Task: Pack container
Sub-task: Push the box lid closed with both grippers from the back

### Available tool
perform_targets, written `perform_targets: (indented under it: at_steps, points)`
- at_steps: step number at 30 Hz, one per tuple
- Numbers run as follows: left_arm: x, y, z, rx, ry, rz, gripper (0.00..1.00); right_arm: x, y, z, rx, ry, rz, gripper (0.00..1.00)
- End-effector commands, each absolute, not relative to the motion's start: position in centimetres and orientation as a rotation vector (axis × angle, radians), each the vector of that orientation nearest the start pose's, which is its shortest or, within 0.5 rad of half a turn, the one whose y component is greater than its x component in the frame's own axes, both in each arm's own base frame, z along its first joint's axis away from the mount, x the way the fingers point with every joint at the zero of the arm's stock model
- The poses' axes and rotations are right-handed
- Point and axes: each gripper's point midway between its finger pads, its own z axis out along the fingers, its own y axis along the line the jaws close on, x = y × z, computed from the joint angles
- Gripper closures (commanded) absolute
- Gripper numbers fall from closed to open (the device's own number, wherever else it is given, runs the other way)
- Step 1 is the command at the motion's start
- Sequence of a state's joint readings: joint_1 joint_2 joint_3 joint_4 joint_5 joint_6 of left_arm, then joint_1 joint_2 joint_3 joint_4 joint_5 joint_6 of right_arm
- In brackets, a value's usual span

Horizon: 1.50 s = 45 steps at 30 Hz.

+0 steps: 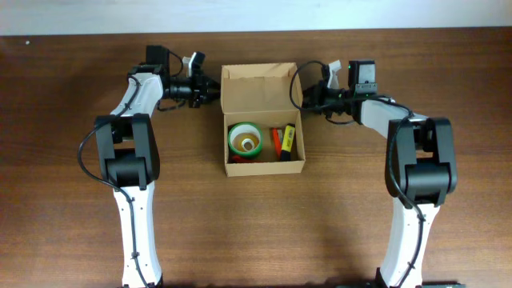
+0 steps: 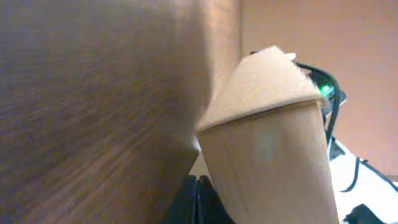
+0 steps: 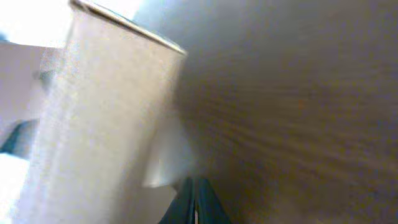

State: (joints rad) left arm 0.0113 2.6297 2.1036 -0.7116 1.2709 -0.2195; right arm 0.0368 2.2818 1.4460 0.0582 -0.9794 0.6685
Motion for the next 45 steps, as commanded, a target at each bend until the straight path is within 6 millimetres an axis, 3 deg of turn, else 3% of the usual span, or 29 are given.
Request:
perform_targets:
  at_steps: [1, 7, 13, 18, 24, 32, 38, 42, 45]
  points:
    - [53.6, -16.4, 5.7, -0.032, 2.368, -1.913, 0.98, 51.6, 17.1, 7.8, 0.207, 2.288, 1.681, 0.96]
    - [54.0, -16.7, 7.5, 0.043, 2.268, -1.994, 0.98, 52.2, 17.7, 11.1, 0.113, 2.166, 1.781, 0.96]
    - [53.7, -16.7, 7.7, 0.012, 2.276, -2.035, 0.98, 51.5, 18.0, 12.0, 0.040, 2.143, 1.834, 0.96]
    - [53.1, -17.0, 9.4, 0.109, 2.200, -2.087, 0.98, 51.1, 18.2, 12.7, -0.005, 2.130, 1.855, 0.96]
    - [53.0, -17.1, 15.0, 0.311, 2.087, -1.982, 0.98, 50.8, 18.8, 16.2, -0.129, 2.055, 1.833, 0.96]
    - [51.6, -17.6, 20.0, 0.412, 2.038, -1.920, 0.98, 48.4, 20.5, 22.1, -0.408, 1.914, 1.821, 0.96]
    - [49.3, -17.9, 20.1, 0.432, 2.190, -1.716, 0.98, 47.4, 20.7, 24.8, -0.484, 1.867, 1.805, 0.96]
    - [47.3, -17.7, 19.3, 0.479, 2.277, -1.642, 0.98, 46.9, 20.7, 25.0, -0.513, 1.865, 1.819, 0.96]
    - [46.0, -17.8, 18.9, 0.509, 2.306, -1.643, 0.98, 45.4, 20.8, 25.0, -0.612, 1.861, 1.865, 0.96]
